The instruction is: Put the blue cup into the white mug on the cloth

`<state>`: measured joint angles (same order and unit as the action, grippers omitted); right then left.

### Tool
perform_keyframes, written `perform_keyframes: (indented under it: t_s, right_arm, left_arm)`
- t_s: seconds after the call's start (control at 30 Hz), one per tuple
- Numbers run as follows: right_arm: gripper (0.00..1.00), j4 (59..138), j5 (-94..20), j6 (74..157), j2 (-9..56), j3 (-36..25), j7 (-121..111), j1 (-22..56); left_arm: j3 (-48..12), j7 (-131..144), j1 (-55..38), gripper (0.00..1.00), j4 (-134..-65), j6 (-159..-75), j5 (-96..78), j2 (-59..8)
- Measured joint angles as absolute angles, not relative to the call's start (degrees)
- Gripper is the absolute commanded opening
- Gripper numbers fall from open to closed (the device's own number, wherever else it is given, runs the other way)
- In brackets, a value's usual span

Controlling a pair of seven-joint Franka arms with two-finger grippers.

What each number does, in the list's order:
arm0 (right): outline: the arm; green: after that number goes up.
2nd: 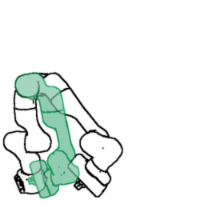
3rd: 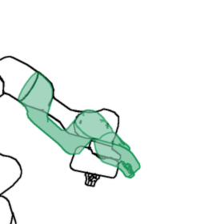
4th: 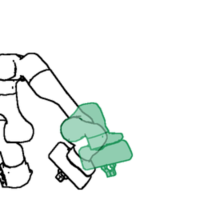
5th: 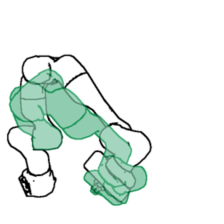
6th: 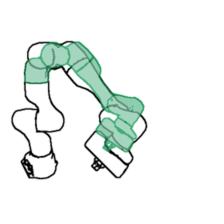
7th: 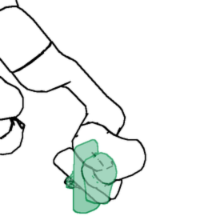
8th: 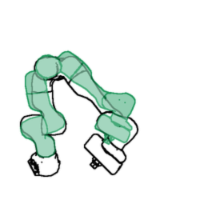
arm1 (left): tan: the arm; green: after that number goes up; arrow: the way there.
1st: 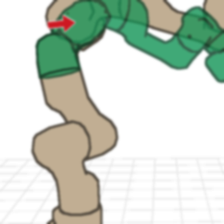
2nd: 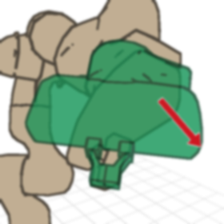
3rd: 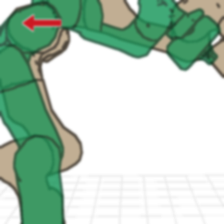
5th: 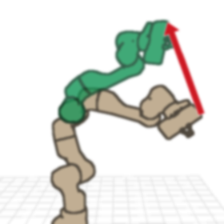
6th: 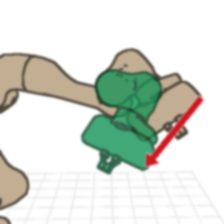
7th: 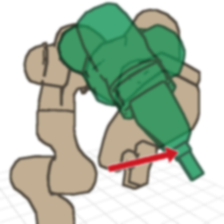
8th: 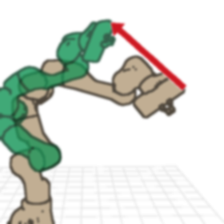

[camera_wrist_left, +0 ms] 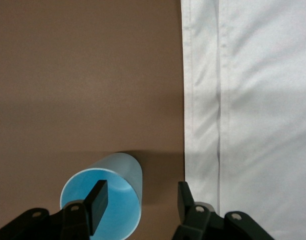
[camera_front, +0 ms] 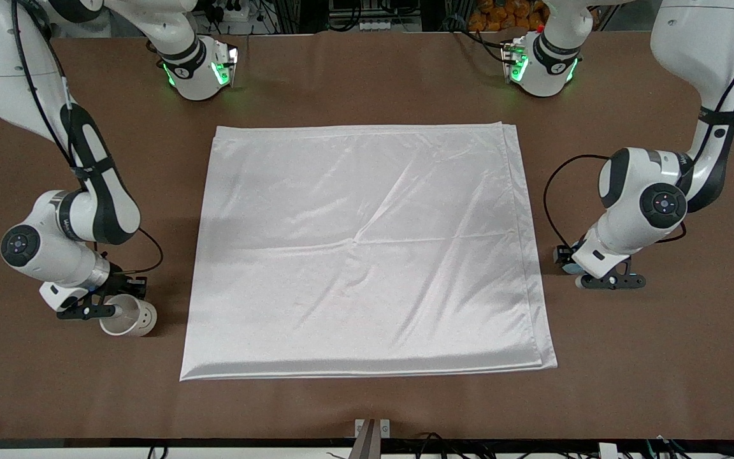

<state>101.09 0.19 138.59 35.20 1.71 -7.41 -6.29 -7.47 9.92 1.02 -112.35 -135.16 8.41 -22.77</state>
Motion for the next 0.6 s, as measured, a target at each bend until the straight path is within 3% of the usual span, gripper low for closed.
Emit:
perform_keyframes:
  t_s: [0.13, 0.27, 0.4, 0.53, 0.57, 0.6]
  right_arm:
    - [0.0, 99.55, 0.16, 135.79, 34.68, 1.77, -4.77, -4.94]
    - [0.0, 98.73, 0.11, 134.89, 34.43, 1.82, -0.48, -2.74]
    - [0.0, 98.47, 0.11, 134.43, 34.35, 1.89, 4.49, 0.16]
    - [0.0, 98.38, 0.08, 134.39, 34.27, 2.01, 10.34, 3.67]
    - [0.0, 98.32, 0.08, 134.39, 34.25, 2.1, 12.2, 4.64]
    - [0.0, 98.21, 0.08, 134.39, 34.23, 2.24, 13.93, 5.57]
  left_arm:
    - [-7.47, 9.92, 1.05, 0.64, -112.54, -134.73, 8.41, -22.89]
    - [-7.46, 9.94, 1.07, 0.45, -112.81, -134.69, 8.41, -23.36]
    - [-7.46, 9.95, 1.11, 0.42, -113.0, -134.74, 8.41, -24.42]
    - [-7.45, 9.95, 1.38, 0.06, -113.07, -135.42, 8.41, -26.12]
    - [-7.45, 9.95, 1.53, 0.0, -113.07, -135.79, 8.41, -26.59]
    - [-7.44, 9.94, 1.65, 0.0, -113.07, -136.1, 8.41, -26.97]
